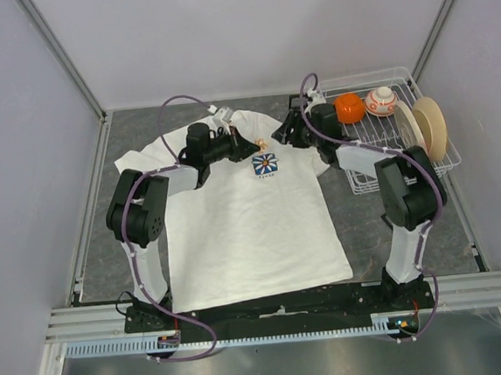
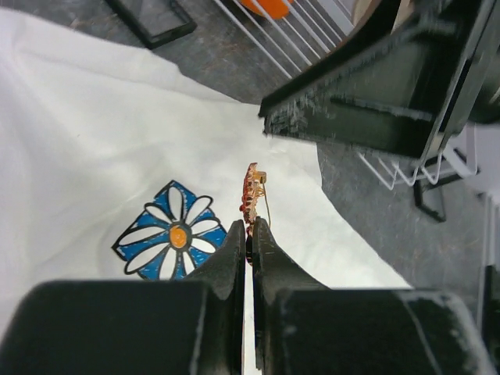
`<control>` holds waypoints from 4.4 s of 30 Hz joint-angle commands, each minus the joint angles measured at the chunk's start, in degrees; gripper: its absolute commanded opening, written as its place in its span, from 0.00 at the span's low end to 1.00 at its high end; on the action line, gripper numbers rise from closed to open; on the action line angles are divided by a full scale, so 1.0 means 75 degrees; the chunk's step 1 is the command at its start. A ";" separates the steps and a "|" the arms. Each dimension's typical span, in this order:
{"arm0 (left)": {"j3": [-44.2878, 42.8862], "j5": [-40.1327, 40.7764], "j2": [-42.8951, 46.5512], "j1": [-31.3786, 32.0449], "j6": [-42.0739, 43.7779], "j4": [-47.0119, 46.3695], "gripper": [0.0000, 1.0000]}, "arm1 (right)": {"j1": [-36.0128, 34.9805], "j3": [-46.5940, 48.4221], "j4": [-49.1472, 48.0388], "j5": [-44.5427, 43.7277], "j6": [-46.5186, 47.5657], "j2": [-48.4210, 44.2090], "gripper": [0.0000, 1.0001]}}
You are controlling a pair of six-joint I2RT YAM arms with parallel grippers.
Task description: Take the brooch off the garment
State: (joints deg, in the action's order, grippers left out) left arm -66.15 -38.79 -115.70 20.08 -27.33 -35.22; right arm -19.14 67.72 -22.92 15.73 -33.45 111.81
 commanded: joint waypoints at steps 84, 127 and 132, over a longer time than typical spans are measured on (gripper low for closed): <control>0.2984 0.7093 0.1716 0.6393 0.9445 -0.3905 0.02 | -0.0812 -0.3686 0.5903 -0.1511 -0.4821 -0.7631 0.23; 0.2750 0.7574 0.1341 0.6569 0.9855 -0.4140 0.03 | -0.1515 -0.3744 0.6009 -0.3175 -0.6403 -0.7665 0.00; 0.2960 0.7515 0.1644 0.6558 0.9341 -0.4105 0.44 | -0.1515 -0.3920 0.5763 -0.3350 -0.6159 -0.8040 0.00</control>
State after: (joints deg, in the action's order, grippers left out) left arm -43.24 18.13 -105.65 68.58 45.17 -60.38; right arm -30.20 38.41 22.41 -6.72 -80.99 53.95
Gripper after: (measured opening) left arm 0.338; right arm 0.010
